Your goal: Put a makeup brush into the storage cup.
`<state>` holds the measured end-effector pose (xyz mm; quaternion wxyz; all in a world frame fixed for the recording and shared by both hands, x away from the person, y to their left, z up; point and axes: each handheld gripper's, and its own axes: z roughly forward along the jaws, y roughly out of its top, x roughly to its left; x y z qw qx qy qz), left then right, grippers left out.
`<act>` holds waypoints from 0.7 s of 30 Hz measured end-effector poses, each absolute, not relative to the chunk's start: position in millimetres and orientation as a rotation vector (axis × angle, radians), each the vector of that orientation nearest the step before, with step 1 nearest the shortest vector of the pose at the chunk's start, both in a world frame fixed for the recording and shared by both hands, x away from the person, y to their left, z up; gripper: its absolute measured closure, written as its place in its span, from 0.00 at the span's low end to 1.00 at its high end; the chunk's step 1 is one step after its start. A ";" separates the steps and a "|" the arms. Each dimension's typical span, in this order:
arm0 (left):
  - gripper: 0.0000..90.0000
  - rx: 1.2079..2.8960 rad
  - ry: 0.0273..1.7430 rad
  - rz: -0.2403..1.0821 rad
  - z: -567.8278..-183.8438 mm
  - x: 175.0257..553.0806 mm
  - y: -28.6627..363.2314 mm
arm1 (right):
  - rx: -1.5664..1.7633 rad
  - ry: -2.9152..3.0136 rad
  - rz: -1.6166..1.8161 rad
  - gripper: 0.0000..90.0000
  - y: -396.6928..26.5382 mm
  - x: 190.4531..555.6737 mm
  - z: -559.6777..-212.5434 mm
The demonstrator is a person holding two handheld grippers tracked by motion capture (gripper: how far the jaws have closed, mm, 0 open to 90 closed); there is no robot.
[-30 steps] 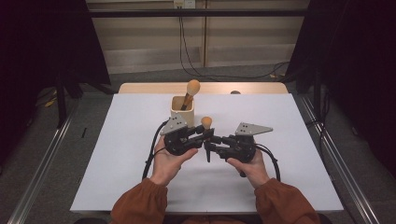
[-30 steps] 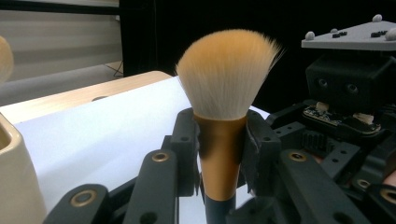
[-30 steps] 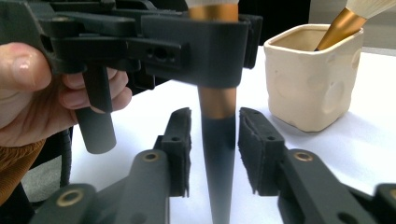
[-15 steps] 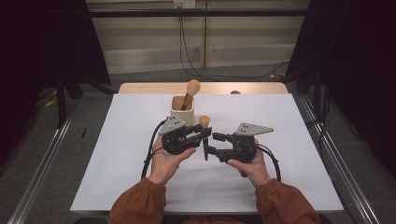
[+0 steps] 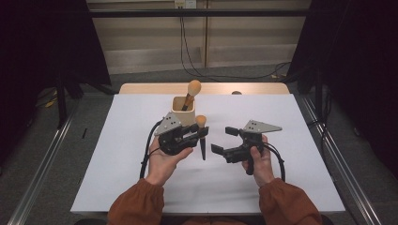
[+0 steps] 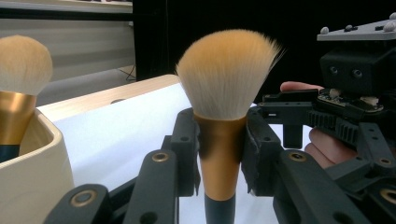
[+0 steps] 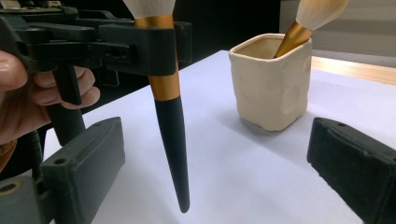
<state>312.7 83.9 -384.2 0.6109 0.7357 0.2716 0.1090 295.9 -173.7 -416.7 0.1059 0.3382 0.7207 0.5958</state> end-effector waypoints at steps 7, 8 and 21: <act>0.77 1.697 0.653 0.266 -382.3 314.4 92.9 | 1.037 2.109 1.723 0.04 -177.9 293.9 -417.4; 0.77 1.698 0.653 0.269 -382.0 314.7 94.2 | 1.032 2.109 1.727 0.04 -179.1 293.5 -418.0; 0.77 1.684 0.690 0.293 -377.3 319.9 114.7 | 1.051 2.013 1.697 0.06 -204.5 279.9 -423.9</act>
